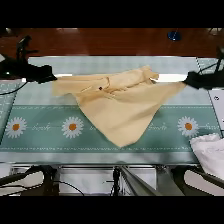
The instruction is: Fold the shirts.
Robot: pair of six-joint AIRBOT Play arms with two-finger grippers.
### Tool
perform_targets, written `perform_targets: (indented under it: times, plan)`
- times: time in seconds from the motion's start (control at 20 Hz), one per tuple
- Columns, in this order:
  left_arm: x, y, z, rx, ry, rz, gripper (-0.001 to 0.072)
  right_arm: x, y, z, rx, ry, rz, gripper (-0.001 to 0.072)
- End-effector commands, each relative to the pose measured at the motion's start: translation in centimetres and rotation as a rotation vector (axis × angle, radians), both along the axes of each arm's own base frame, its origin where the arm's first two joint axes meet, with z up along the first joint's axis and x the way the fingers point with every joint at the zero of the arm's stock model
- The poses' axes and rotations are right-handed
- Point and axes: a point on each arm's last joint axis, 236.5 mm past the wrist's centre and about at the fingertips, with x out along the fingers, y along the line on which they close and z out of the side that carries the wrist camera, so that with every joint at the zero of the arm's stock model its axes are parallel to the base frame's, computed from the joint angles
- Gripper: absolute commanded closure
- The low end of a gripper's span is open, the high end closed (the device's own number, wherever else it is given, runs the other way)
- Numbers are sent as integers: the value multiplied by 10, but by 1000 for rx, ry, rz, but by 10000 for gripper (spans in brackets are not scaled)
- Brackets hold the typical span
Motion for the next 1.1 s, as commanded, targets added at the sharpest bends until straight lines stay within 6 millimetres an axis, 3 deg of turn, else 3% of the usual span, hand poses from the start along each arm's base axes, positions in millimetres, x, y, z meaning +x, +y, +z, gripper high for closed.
perform_targets:
  times: [0.0, 0.1, 0.35, 0.45, 0.6, 0.65, 0.7, 0.75, 0.85, 0.9, 0.95, 1.05]
  plan:
    - [-47, 16, 24, 39, 69, -43, 681, 45, -10, 89, -27, -220, -54, 696]
    - [-72, 3, 33, 31, 110, -99, 681, 62, 1, 109, -4, -266, -34, 696]
    - [-103, -36, 47, 16, 160, -169, 681, 101, 20, 130, -8, -349, -3, 696]
    - [-112, -51, 42, 19, 181, -219, 681, 110, 17, 127, 5, -354, -24, 696]
    - [-116, -60, 31, 18, 199, -240, 681, 108, 18, 104, 3, -287, -1, 693]
    - [-114, -60, 29, 18, 197, -235, 681, 106, 19, 98, -1, -264, 12, 629]
    - [-112, -59, 28, 18, 189, -227, 681, 102, 22, 94, 4, -240, 27, 425]
    - [-110, -59, 28, 20, 181, -223, 681, 95, 26, 92, 4, -218, 49, 320]
    - [-107, -59, 28, 22, 168, -220, 680, 70, 25, 89, -37, -140, 88, 295]
    - [-105, -59, 29, 22, 160, -215, 680, 54, 15, 87, -106, -93, 94, 296]
    - [-102, -59, 29, 22, 148, -210, 680, 39, -5, 84, -213, -43, 90, 295]
    - [-95, -58, 31, 23, 123, -197, 680, -13, -69, 61, -466, 200, 57, 293]
